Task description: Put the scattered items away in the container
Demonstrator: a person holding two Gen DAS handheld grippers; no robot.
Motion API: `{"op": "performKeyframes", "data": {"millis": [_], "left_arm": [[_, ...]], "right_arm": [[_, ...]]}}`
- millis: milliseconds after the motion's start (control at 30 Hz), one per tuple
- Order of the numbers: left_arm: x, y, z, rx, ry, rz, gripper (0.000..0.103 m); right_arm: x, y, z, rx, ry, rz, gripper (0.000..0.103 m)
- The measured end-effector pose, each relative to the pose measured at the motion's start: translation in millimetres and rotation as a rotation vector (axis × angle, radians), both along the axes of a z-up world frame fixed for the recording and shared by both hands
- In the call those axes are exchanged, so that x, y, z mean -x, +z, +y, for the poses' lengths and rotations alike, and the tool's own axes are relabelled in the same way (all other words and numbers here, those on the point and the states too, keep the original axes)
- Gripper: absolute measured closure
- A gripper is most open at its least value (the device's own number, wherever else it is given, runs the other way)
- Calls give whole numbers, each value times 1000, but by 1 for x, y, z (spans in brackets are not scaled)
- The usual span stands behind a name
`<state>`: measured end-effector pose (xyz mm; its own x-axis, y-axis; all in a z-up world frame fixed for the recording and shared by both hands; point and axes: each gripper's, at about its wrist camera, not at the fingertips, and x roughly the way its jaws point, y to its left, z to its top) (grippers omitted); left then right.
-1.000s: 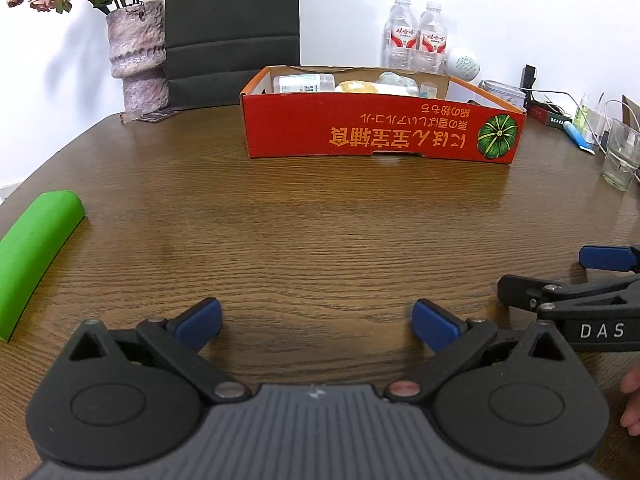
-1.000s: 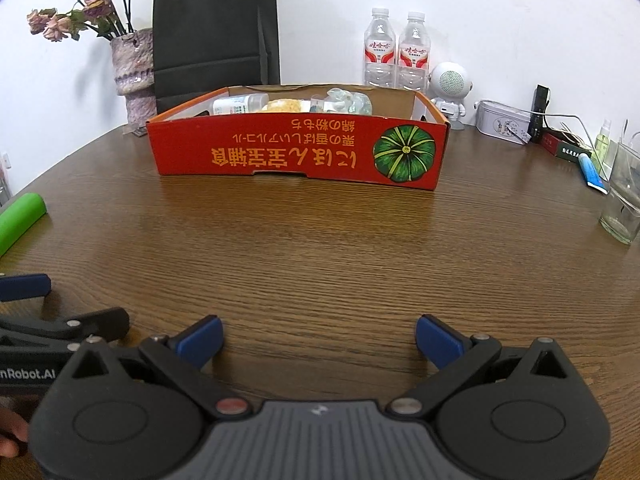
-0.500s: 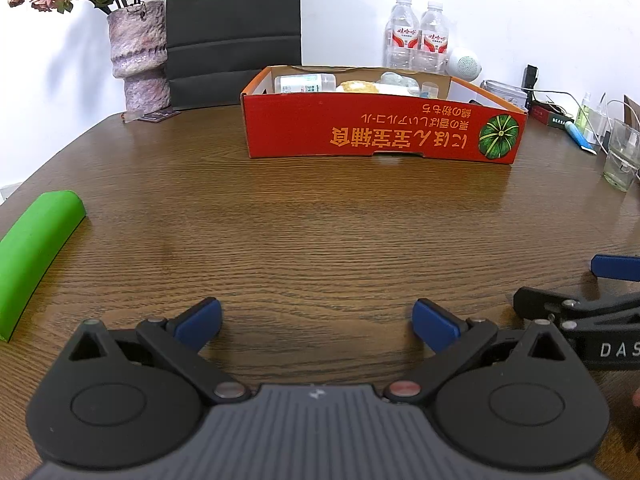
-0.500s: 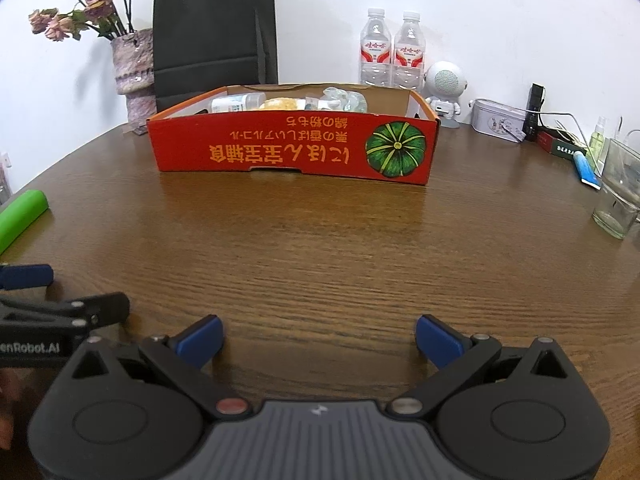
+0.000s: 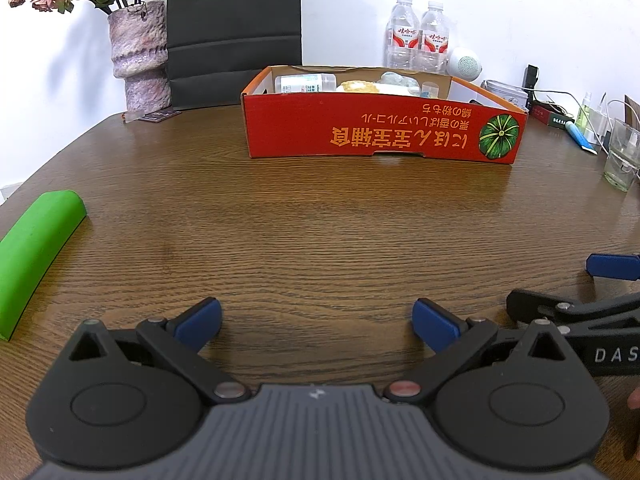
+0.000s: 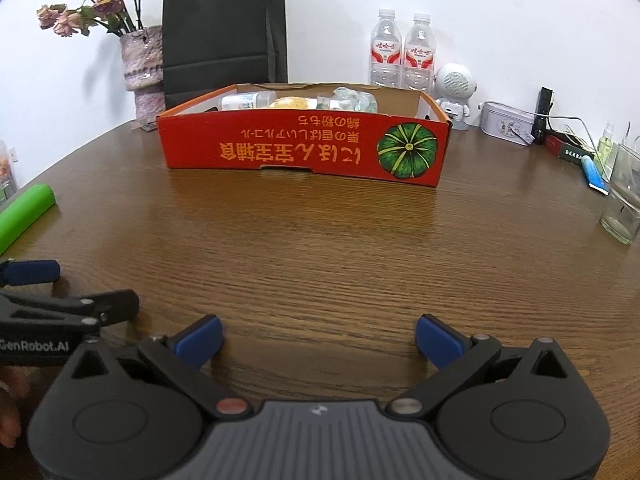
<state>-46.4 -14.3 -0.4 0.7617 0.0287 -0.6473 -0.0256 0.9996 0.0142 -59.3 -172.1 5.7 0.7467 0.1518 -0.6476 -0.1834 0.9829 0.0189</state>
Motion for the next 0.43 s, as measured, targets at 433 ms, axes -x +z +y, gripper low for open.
{"op": "performKeyframes", "data": {"millis": [433], "left_arm": [[0, 0, 0, 0, 0, 0, 0]], "right_arm": [[-1, 0, 0, 0, -9, 0, 0]]}}
